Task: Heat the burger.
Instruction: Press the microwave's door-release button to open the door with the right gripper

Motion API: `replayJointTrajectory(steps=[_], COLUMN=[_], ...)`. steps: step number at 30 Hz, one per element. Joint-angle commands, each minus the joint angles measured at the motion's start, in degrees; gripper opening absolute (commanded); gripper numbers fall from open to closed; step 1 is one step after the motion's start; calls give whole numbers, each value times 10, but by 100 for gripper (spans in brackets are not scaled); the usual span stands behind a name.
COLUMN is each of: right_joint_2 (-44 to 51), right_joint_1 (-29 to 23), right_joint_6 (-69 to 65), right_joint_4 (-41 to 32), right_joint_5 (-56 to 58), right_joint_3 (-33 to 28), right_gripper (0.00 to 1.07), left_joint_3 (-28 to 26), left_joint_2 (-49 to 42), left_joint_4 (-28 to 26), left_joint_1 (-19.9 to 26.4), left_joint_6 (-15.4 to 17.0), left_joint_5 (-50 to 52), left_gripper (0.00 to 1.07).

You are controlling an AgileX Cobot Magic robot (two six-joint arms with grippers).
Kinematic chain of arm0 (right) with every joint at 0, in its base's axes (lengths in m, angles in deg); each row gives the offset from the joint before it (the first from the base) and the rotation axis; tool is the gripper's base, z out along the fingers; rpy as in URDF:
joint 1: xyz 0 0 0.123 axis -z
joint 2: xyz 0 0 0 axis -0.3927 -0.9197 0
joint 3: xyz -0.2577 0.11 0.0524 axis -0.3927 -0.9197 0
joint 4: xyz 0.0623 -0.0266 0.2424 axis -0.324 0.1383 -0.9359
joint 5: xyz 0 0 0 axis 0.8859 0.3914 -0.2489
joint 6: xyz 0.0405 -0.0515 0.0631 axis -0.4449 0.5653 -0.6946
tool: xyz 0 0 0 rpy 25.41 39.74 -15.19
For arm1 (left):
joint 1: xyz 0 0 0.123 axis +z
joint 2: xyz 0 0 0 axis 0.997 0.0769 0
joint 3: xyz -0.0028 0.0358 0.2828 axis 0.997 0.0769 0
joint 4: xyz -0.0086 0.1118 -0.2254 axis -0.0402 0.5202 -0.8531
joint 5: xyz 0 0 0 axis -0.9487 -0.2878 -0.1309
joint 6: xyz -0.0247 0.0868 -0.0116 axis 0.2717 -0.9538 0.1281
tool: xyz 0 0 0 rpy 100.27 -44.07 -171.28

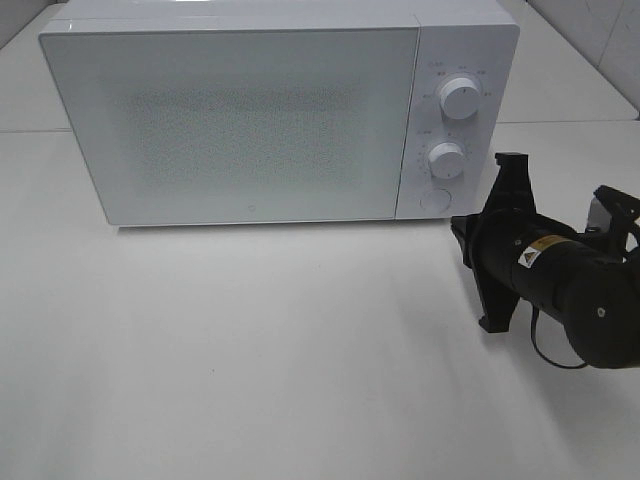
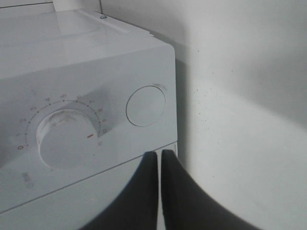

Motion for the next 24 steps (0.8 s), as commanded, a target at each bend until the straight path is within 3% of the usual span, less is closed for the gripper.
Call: replayJointTrajectory(steps=[1, 24], right_joint_2=[-12, -97], right_joint_1=[17, 54], right_joint_6=[3, 6], right_joint_4=[16, 66], right_joint_5=[14, 61], right_joint_3=[23, 144], right_gripper=[0, 0], left_joint_3=[1, 1], left_joint_2=[-7, -7], left_joint_4=[1, 1], left_joint_1=[2, 2], left_joint_6=[3, 3], left_joint_5=[1, 1], left_gripper=[100, 100])
